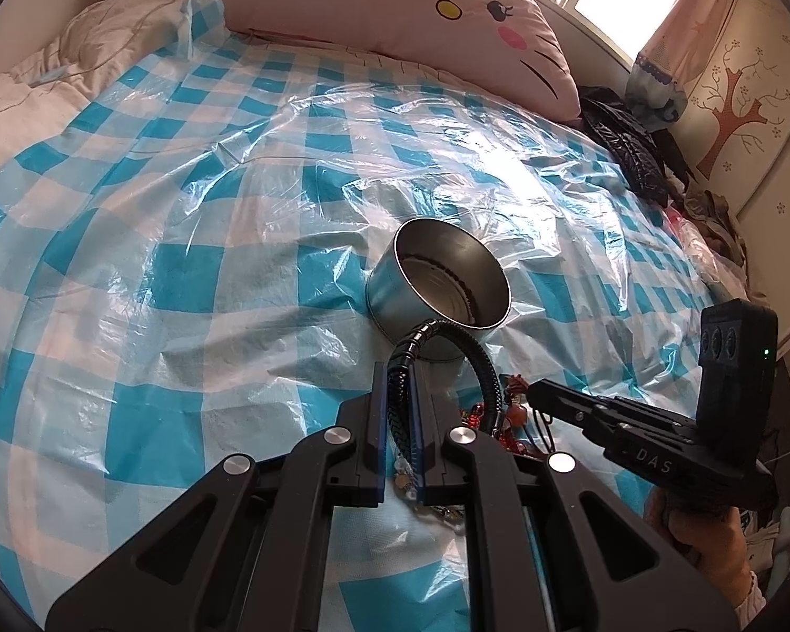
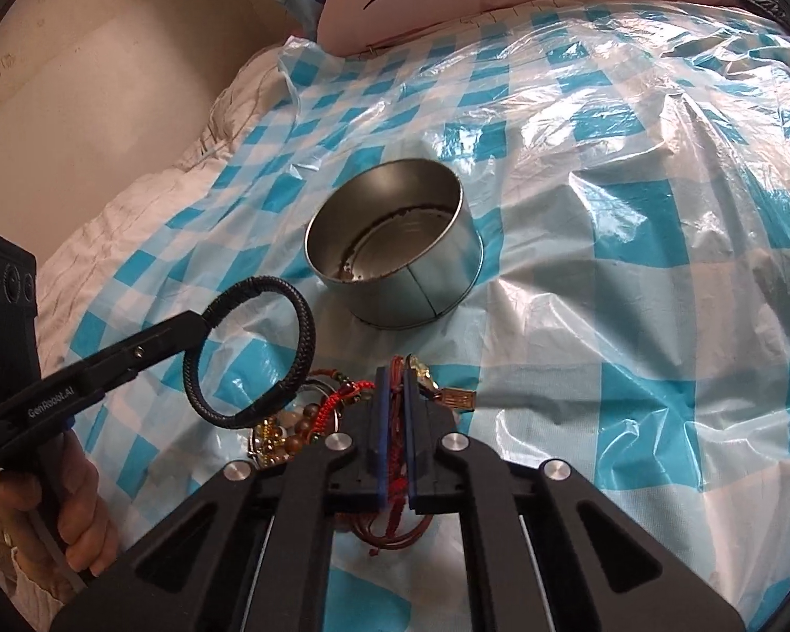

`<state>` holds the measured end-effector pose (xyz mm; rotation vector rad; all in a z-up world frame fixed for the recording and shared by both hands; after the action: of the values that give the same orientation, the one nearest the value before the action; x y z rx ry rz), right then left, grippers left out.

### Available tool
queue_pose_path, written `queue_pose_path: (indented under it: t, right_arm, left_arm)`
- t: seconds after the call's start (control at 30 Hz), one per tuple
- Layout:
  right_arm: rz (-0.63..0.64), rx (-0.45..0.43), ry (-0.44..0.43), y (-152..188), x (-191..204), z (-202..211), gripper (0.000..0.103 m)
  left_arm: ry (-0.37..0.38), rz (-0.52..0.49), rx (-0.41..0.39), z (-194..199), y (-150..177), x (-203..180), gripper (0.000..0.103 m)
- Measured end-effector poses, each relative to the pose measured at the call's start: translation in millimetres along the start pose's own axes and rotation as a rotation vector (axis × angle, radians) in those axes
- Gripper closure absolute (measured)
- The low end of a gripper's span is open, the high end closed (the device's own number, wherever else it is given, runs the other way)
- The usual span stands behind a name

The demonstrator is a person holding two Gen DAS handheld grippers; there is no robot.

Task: Organize jewelry
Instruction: 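Grasp red string jewelry with the right tool while the left tool grasps a black cord bracelet, then drop the held jewelry into the silver tin with both tools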

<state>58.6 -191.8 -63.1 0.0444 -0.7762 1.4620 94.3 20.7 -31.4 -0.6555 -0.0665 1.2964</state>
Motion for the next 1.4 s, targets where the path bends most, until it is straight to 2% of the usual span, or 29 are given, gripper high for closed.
queue_pose_path:
  t: [0.13, 0.3, 0.53, 0.83, 1.1, 1.17, 1.27, 1.3, 1.33, 1.4]
  right_arm:
    - [-0.046, -0.08, -0.069, -2, -5, 21, 0.098]
    - [-0.056, -0.161, -0.103, -19, -2, 41, 0.098]
    - [-0.054, -0.22, -0.151, -46, 3, 55, 0.098]
    - [-0.019, -0.238, -0.144, -69, 17, 42, 0.098]
    - [0.026, -0.229, -0.092, -97, 22, 8, 0.097]
    - [0.034, -0.207, -0.073, -101, 21, -7, 0.097]
    - [0.026, -0.12, -0.035, -104, 16, -37, 0.097]
    - [0.019, -0.089, -0.031, -103, 14, -45, 0.095]
    - [0.009, -0.076, -0.021, -101, 12, -49, 0.077]
    - [0.002, -0.099, -0.019, -95, 9, -44, 0.057]
  left_arm:
    - [0.006, -0.003, -0.005, 1, -2, -4, 0.096]
    - [0.014, -0.017, -0.016, 0, -12, -13, 0.096]
    - [0.029, -0.023, -0.037, -2, -27, -25, 0.096]
    - [0.039, -0.016, -0.058, -14, -51, -34, 0.096]
    - [0.019, -0.015, -0.046, -39, -71, -36, 0.096]
    - [0.005, -0.016, -0.021, -51, -75, -35, 0.096]
    - [-0.03, -0.024, 0.003, -63, -75, -35, 0.095]
    - [-0.04, -0.03, -0.001, -62, -74, -34, 0.095]
    - [-0.059, -0.033, -0.005, -59, -73, -33, 0.095]
    - [-0.071, -0.026, -0.017, -51, -69, -29, 0.095]
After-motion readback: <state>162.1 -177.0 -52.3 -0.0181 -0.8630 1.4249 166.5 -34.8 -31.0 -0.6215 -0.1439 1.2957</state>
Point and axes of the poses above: each gripper's, at about its wrist camera, not at the fingertips, and z roughly against the way its jaws point, x to its left, y to its underside, the point moved 2 cm from there along -z, roughly the way its jaws point, and after that the axes turned 8 degrees about x, right-handed, at the moved point
